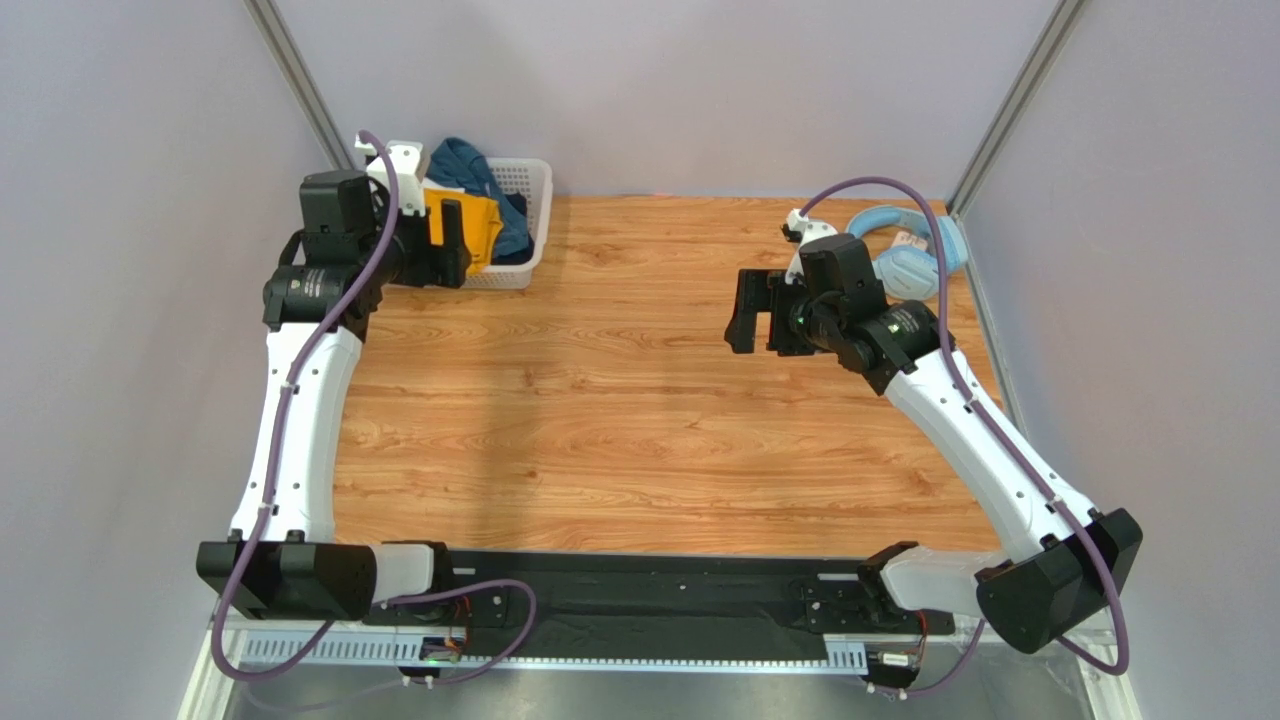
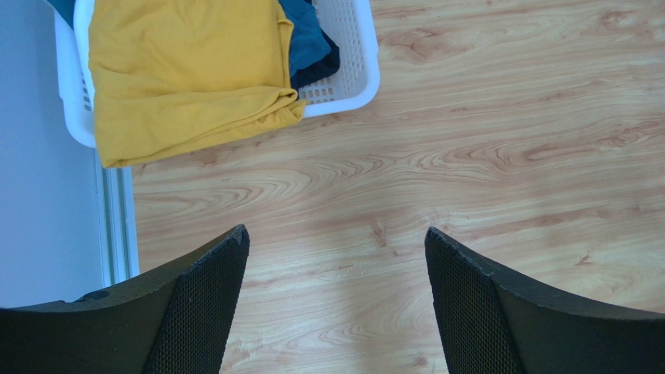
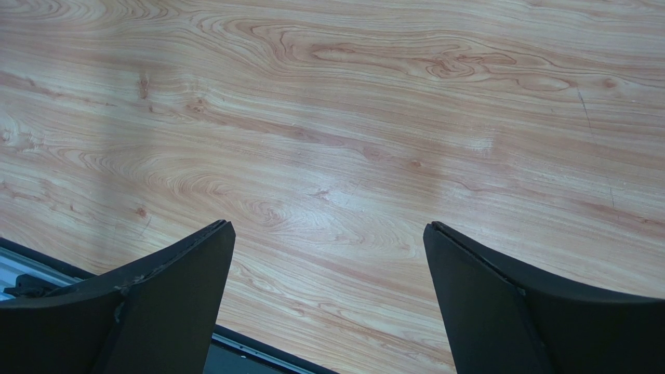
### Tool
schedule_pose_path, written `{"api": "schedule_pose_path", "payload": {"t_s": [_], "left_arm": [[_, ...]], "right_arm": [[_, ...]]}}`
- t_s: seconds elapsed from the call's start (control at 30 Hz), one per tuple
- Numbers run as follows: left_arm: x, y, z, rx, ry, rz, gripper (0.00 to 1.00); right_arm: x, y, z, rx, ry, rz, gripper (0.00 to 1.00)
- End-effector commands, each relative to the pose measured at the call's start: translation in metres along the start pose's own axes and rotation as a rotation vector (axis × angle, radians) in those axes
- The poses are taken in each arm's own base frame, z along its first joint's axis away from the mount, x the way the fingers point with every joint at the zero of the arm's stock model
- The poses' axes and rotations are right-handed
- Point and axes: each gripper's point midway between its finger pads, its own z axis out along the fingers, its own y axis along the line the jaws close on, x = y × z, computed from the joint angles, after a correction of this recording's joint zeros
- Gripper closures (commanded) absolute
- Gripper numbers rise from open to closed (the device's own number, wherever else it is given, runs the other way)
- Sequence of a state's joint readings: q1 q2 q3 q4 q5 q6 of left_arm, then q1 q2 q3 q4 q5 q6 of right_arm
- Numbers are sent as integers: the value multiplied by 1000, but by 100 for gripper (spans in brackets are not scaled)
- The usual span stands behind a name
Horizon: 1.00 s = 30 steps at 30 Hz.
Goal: Fold and stack the t-shirts
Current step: Grab the tshirt from the pile
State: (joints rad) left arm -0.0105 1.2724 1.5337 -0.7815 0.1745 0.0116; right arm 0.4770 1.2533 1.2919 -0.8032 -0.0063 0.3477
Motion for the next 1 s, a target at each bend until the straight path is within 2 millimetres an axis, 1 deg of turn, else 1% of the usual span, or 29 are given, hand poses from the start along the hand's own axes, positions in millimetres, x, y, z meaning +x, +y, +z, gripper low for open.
{"api": "schedule_pose_path", "payload": {"t_s": [0.0,0.03,0.1,0.13,0.17,0.2,0.23,0.27,0.3,0.33,0.37,0.4,0.43,0.47,0.5,0.53,0.57,0.6,0.63,0.67,0.7,0.77,0.8,0.87,0.9,0.97], "left_arm": [[4,0,9,20,31,6,13],[6,3,15,10,35,10,18],[7,11,22,-26,45,17,21],[12,14,32,-34,70,21,22],[8,18,37,-46,74,32,24],[13,23,51,-59,102,35,28],[4,26,58,-63,83,42,30],[1,32,65,-86,86,46,31],[8,38,86,-103,125,38,31],[-11,43,88,-119,97,42,31],[-14,48,94,-145,104,31,31],[-10,53,113,-154,136,19,30],[-28,56,113,-166,100,13,29],[-32,57,120,-168,97,11,29],[-27,58,136,-166,116,-8,28],[-38,73,136,-193,92,-31,27],[-38,75,143,-183,97,-48,26],[-27,76,161,-176,134,-88,25],[-33,80,163,-178,126,-92,25],[-30,86,170,-202,138,-92,25],[-18,89,185,-203,173,-93,25],[-8,91,196,-200,201,-80,25],[4,93,204,-200,231,-78,25],[17,100,211,-232,265,-67,25],[28,101,217,-231,294,-67,25],[42,102,224,-228,332,-75,25]], "right_arm": [[-12,10,-2,-34,-38,7,0],[-12,10,-1,-33,-37,5,0],[-12,9,-1,-32,-37,11,0],[-11,10,-1,-34,-35,10,0],[-10,9,0,-32,-32,16,0],[-10,9,0,-32,-32,16,0],[-9,9,0,-31,-31,19,0],[-9,10,0,-34,-28,18,0],[-10,10,0,-33,-30,23,0],[-9,10,-1,-31,-24,21,0],[-10,10,-4,-30,-32,24,0],[-9,9,-4,-25,-29,27,0],[-8,9,-5,-26,-31,25,0],[-10,8,-9,-23,-44,26,0],[-8,7,-10,-20,-45,26,0],[-5,6,-9,-19,-39,24,0],[-3,5,-10,-18,-37,24,0],[-4,5,-12,-21,-44,25,0],[-1,3,-11,-16,-34,25,0],[0,4,-12,-17,-35,24,0],[1,3,-11,-15,-30,24,0],[2,3,-11,-13,-25,25,0],[3,2,-11,-10,-20,26,0],[3,2,-11,-11,-21,24,0],[4,2,-11,-11,-20,25,0],[6,1,-10,-8,-14,27,0]]}}
